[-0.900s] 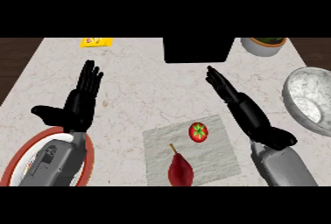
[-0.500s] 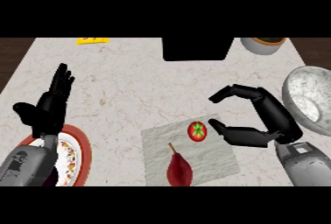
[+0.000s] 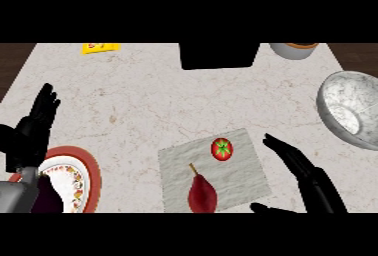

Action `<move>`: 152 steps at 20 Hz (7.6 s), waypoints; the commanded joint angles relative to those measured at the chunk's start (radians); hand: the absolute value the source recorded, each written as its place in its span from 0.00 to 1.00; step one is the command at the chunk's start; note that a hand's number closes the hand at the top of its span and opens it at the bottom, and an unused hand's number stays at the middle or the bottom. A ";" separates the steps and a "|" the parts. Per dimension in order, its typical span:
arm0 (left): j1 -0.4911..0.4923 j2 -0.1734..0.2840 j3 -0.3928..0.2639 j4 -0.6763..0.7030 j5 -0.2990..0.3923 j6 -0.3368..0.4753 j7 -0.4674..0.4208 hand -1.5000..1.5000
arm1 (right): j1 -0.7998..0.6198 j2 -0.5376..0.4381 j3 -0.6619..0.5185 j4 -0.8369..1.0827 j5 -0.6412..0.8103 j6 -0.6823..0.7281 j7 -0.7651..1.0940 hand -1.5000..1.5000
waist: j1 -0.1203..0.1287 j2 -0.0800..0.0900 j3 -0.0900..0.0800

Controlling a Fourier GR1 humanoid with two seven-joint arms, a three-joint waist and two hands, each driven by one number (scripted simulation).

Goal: Pick the pear from the placemat and place it in the bowl

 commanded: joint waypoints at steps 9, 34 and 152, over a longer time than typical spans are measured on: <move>-0.038 -0.051 -0.003 -0.028 -0.055 -0.017 0.050 0.50 | 0.051 0.078 0.146 -0.412 0.350 0.200 0.482 0.00 | 0.054 0.025 0.002; -0.003 -0.040 0.037 -0.101 -0.076 -0.055 0.097 0.50 | -0.472 0.313 0.125 0.210 -0.032 0.880 0.886 0.00 | 0.066 0.024 0.002; -0.031 -0.263 0.215 -0.154 -0.291 -0.258 0.151 0.50 | -0.825 -0.403 -0.530 1.644 -0.075 0.477 -1.002 0.00 | 0.112 0.044 0.009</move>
